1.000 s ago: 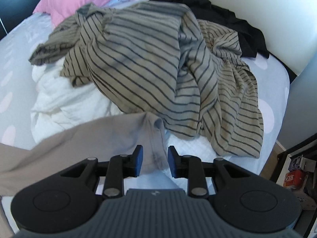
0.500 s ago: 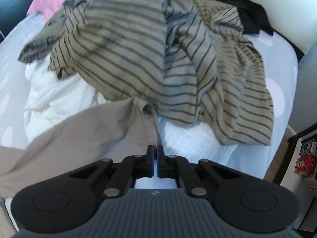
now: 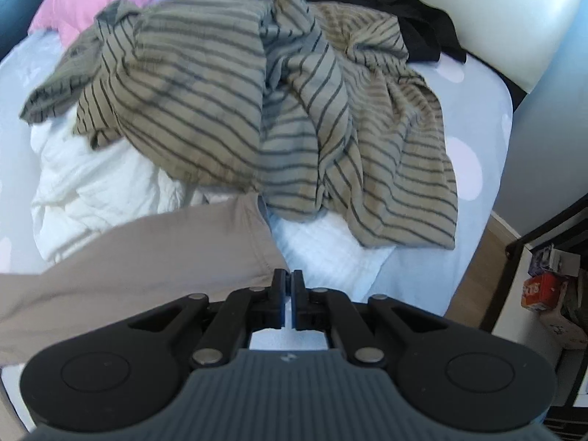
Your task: Fold clothes
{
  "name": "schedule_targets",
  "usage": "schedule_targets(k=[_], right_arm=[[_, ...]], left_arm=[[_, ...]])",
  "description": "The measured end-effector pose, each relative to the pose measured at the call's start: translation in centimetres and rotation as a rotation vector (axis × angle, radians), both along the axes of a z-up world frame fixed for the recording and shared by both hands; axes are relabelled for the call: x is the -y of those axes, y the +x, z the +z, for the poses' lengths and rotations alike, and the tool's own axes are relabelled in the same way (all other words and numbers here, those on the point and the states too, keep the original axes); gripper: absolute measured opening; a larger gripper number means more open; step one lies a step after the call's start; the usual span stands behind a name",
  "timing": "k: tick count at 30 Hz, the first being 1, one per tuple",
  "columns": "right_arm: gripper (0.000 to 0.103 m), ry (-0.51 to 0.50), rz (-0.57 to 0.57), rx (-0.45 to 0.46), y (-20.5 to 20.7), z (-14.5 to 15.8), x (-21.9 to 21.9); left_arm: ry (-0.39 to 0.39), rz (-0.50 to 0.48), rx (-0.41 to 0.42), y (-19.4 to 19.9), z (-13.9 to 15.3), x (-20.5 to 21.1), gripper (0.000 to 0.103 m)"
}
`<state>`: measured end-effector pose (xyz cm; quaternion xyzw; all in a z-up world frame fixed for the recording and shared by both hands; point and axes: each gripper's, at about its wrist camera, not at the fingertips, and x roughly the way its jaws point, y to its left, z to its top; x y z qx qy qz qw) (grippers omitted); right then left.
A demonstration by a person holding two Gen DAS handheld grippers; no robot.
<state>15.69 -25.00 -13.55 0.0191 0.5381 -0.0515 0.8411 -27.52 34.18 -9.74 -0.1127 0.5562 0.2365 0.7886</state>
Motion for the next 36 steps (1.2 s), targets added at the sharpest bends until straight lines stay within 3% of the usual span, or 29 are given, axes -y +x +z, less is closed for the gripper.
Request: schedule_targets(k=[4, 6, 11, 17, 23, 26, 32, 34, 36], right_arm=[[0.012, -0.101, 0.046, 0.023, -0.2, 0.7, -0.9], [0.016, -0.105, 0.078, 0.042, -0.5, 1.4, -1.6], [0.027, -0.050, 0.168, 0.109, -1.7, 3.9, -4.4], [0.035, 0.134, 0.280, 0.167, -4.3, 7.0, -9.2], [0.041, 0.227, 0.388, 0.161, -7.1, 7.9, -14.1], [0.042, 0.233, 0.455, 0.157, -8.5, 7.7, -16.4], [0.042, 0.150, 0.582, 0.148, -10.1, 6.5, -19.3], [0.042, 0.133, 0.606, 0.142, -10.4, 6.1, -19.8], [0.044, 0.126, 0.609, 0.145, -10.4, 6.0, -19.8]], left_arm=[[-0.003, 0.016, 0.001, -0.9, -0.1, -0.5, 0.043], [-0.007, 0.026, -0.003, -1.5, -0.2, -0.7, 0.043], [-0.026, 0.032, -0.021, -3.0, -0.8, -0.9, 0.043], [-0.048, 0.035, -0.063, -5.3, -2.1, -0.9, 0.047], [-0.079, 0.085, -0.116, -8.6, -3.3, -1.5, 0.047], [-0.104, 0.102, -0.137, -10.5, -3.6, -1.5, 0.047], [-0.158, 0.104, -0.175, -12.5, -5.1, -1.1, 0.047], [-0.172, 0.100, -0.197, -12.6, -6.0, -1.1, 0.038], [-0.199, 0.101, -0.168, -12.7, -6.0, -1.2, 0.017]])
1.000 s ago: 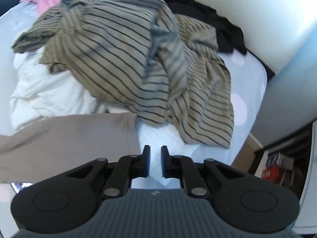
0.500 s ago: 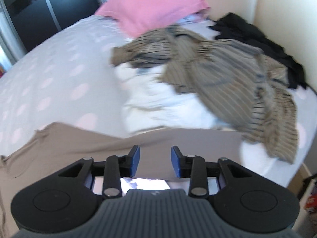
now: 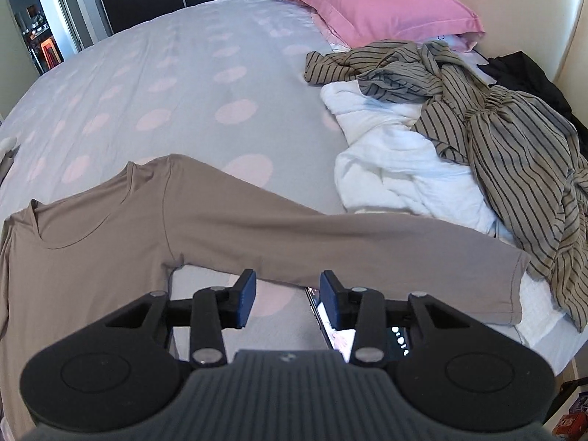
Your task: Fold clothes
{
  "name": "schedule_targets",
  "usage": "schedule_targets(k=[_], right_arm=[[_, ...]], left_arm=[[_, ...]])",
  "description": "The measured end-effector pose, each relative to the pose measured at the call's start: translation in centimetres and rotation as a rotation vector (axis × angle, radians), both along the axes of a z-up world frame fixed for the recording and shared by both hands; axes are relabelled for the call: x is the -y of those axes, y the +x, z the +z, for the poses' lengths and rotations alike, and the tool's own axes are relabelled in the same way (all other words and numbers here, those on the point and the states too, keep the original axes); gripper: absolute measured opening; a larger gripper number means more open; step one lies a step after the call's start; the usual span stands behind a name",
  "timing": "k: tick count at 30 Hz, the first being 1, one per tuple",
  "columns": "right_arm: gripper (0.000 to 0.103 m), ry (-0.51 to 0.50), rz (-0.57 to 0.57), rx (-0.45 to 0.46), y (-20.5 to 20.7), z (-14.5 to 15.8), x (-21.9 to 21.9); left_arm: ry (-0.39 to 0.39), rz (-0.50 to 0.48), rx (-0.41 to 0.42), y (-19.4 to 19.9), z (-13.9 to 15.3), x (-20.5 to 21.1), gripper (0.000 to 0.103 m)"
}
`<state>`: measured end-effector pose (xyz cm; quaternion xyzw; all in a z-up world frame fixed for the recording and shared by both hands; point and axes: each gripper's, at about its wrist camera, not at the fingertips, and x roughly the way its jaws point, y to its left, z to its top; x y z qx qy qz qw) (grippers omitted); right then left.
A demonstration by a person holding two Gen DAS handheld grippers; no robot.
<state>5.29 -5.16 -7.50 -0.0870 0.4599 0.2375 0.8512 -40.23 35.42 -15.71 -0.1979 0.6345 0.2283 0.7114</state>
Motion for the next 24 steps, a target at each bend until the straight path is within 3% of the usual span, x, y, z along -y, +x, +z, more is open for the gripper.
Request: schedule_targets(k=[3, 8, 11, 14, 16, 18, 24], right_arm=[[0.048, -0.028, 0.000, 0.029, -0.1, 0.1, 0.2], [0.048, -0.030, -0.008, 0.015, -0.2, -0.2, 0.6], [0.048, -0.027, -0.014, 0.006, 0.0, -0.3, 0.6], [0.049, -0.026, -0.005, 0.012, -0.1, -0.2, 0.3], [0.049, -0.030, 0.006, 0.019, -0.3, -0.2, 0.1], [0.050, -0.027, 0.016, 0.020, -0.4, -0.1, -0.1], [0.050, -0.025, 0.065, 0.025, -1.0, -0.1, -1.0]], left_arm=[[0.015, 0.031, 0.081, -0.3, 1.8, -0.6, 0.002], [0.066, 0.153, 0.253, -1.6, 6.3, -3.1, 0.000], [0.071, 0.203, 0.283, -1.5, 7.9, -4.7, 0.000], [0.001, 0.188, 0.236, -1.8, 6.6, -4.6, 0.000], [-0.028, 0.161, 0.190, -1.7, 5.3, -4.2, 0.010], [-0.028, 0.132, 0.138, -1.5, 4.2, -3.4, 0.024], [-0.019, 0.090, 0.003, -2.3, 2.6, -2.1, 0.029]])
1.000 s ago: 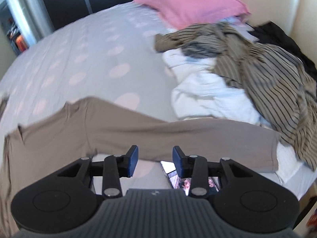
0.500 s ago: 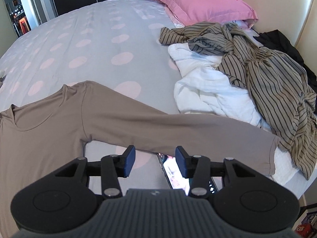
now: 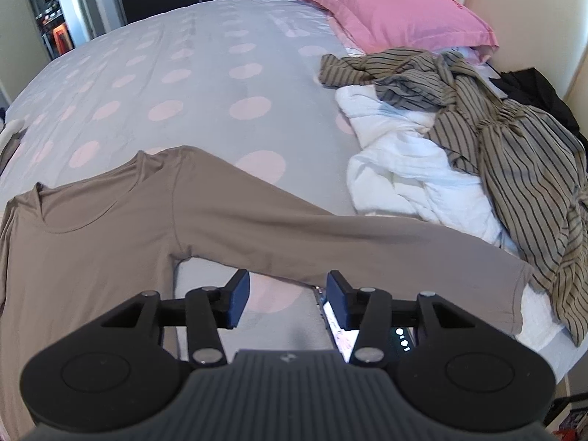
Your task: Fold clothes
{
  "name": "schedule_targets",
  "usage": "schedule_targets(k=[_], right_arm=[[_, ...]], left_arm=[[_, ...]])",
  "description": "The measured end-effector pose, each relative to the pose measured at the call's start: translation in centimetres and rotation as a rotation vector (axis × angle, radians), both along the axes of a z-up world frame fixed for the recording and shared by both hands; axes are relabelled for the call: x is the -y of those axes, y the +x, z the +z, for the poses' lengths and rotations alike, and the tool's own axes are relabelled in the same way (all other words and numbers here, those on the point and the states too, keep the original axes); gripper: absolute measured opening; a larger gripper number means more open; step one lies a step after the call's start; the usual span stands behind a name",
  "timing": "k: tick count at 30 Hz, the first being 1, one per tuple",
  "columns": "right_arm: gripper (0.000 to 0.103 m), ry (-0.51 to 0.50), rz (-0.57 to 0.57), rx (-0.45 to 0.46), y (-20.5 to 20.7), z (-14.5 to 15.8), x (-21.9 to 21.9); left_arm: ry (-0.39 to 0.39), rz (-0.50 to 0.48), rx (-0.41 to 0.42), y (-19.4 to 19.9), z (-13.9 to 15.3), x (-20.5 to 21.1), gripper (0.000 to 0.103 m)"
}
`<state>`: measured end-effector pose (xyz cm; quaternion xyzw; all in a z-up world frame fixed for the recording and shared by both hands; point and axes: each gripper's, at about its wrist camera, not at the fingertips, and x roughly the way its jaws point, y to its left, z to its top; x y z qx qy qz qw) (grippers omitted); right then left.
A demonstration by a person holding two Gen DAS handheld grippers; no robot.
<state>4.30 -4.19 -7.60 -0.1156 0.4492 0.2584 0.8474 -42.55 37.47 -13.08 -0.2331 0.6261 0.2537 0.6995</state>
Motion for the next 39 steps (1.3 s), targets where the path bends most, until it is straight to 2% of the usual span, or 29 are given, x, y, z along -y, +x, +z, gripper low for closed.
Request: schedule_targets(k=[10, 11, 12, 15, 18, 22, 27, 30, 34, 39], right_arm=[[0.051, -0.032, 0.059, 0.013, -0.6, -0.4, -0.9], [0.051, -0.034, 0.062, 0.015, -0.7, -0.5, -0.9], [0.051, -0.035, 0.062, 0.016, -0.7, -0.5, -0.9], [0.052, -0.036, 0.061, 0.019, -0.8, -0.4, -1.0], [0.052, -0.035, 0.060, 0.017, -0.8, -0.4, -1.0], [0.052, -0.033, 0.063, 0.012, -0.8, -0.4, -1.1], [0.053, -0.031, 0.066, 0.007, -0.9, -0.4, -1.2], [0.053, -0.029, 0.065, 0.004, -0.9, -0.3, -1.2], [0.053, -0.026, 0.058, 0.001, -0.9, -0.2, -1.1], [0.053, -0.026, 0.067, 0.002, -0.9, -0.2, -1.3]], left_arm=[[-0.005, -0.105, -0.157, 0.3, -3.1, 1.5, 0.029], [-0.005, -0.113, -0.156, 0.4, -3.1, 1.6, 0.026], [-0.008, -0.119, -0.149, 0.4, -2.9, 1.7, 0.014], [-0.017, -0.110, -0.090, 0.1, -1.7, 1.6, 0.004], [-0.045, -0.044, 0.032, -0.8, 0.8, 0.6, 0.003], [-0.058, 0.057, 0.238, -2.8, 5.3, -1.2, 0.003], [0.003, 0.178, 0.443, -3.9, 10.6, -4.1, 0.003], [0.083, 0.271, 0.476, -5.1, 12.2, -6.5, 0.002], [0.125, 0.407, 0.509, -7.9, 13.2, -9.3, 0.002], [0.193, 0.533, 0.493, -11.1, 13.2, -11.7, 0.002]])
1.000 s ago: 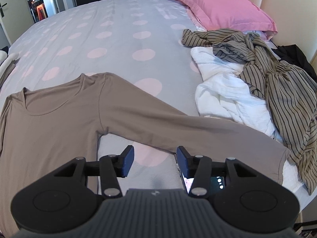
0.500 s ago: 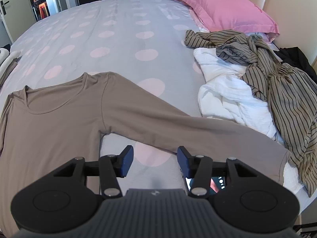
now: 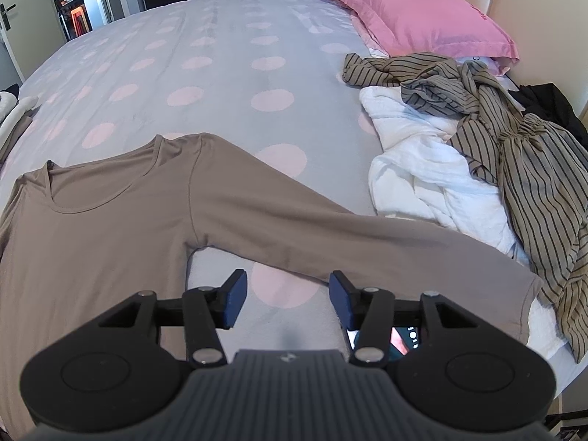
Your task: Fold clothes
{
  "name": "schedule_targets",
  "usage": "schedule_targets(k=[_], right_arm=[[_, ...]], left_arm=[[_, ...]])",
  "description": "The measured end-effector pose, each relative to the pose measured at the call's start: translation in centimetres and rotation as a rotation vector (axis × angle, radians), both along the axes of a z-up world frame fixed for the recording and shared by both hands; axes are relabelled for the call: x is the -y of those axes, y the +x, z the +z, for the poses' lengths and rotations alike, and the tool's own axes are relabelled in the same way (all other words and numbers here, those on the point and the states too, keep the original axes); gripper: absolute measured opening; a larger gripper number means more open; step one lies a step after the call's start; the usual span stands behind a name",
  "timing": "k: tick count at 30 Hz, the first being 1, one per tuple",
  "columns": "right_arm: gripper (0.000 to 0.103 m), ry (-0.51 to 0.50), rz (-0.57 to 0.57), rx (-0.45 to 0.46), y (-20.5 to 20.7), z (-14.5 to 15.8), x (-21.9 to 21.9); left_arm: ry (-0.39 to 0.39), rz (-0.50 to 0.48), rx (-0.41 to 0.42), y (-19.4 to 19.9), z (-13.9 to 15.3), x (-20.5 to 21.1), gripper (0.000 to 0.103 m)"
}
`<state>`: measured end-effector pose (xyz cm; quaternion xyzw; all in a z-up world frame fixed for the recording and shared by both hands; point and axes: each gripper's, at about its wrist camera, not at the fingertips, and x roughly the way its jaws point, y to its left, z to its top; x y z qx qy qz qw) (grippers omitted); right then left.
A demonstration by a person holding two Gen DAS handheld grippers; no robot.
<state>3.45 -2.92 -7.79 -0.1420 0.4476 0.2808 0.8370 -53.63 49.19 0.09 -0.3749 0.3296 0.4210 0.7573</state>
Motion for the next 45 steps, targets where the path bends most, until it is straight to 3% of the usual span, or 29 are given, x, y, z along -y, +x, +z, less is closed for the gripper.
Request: schedule_targets(k=[3, 15, 16, 17, 19, 22, 25, 30, 38, 45], right_arm=[[0.053, -0.007, 0.009, -0.002, 0.1, -0.1, -0.3], [0.054, -0.024, 0.016, -0.005, 0.1, -0.5, -0.6], [0.054, -0.023, 0.022, -0.006, 0.0, -0.5, -0.7], [0.054, -0.022, 0.029, -0.007, -0.1, -0.6, -0.7], [0.054, -0.019, 0.054, -0.011, -0.4, -0.6, -1.0], [0.054, -0.014, 0.116, -0.045, -1.2, -0.9, -1.6], [0.052, -0.034, 0.216, -0.093, -3.0, -1.6, -2.4], [0.048, -0.110, 0.403, -0.151, -7.1, -3.3, -3.6], [0.046, -0.207, 0.603, -0.199, -11.1, -5.0, -2.9], [0.045, -0.245, 0.671, -0.278, -12.0, -5.9, -1.6]], left_arm=[[0.017, 0.061, -0.010, -1.4, -0.3, -1.4, 0.002], [0.059, 0.183, -0.224, -2.2, -5.2, -4.6, 0.003], [0.070, 0.181, -0.244, -2.2, -5.3, -4.4, 0.006], [0.077, 0.170, -0.261, -2.1, -5.5, -4.2, 0.015], [0.085, 0.126, -0.292, -1.6, -5.7, -3.5, 0.019], [0.112, 0.003, -0.332, 0.1, -5.6, -1.6, 0.019], [0.093, -0.156, -0.307, 2.5, -5.3, 0.8, 0.019], [0.060, -0.485, -0.287, 7.3, -5.4, 6.4, 0.019], [-0.042, -1.016, -0.328, 13.2, -9.7, 19.5, 0.019], [-0.057, -1.217, -0.413, 14.9, -14.1, 26.7, 0.019]])
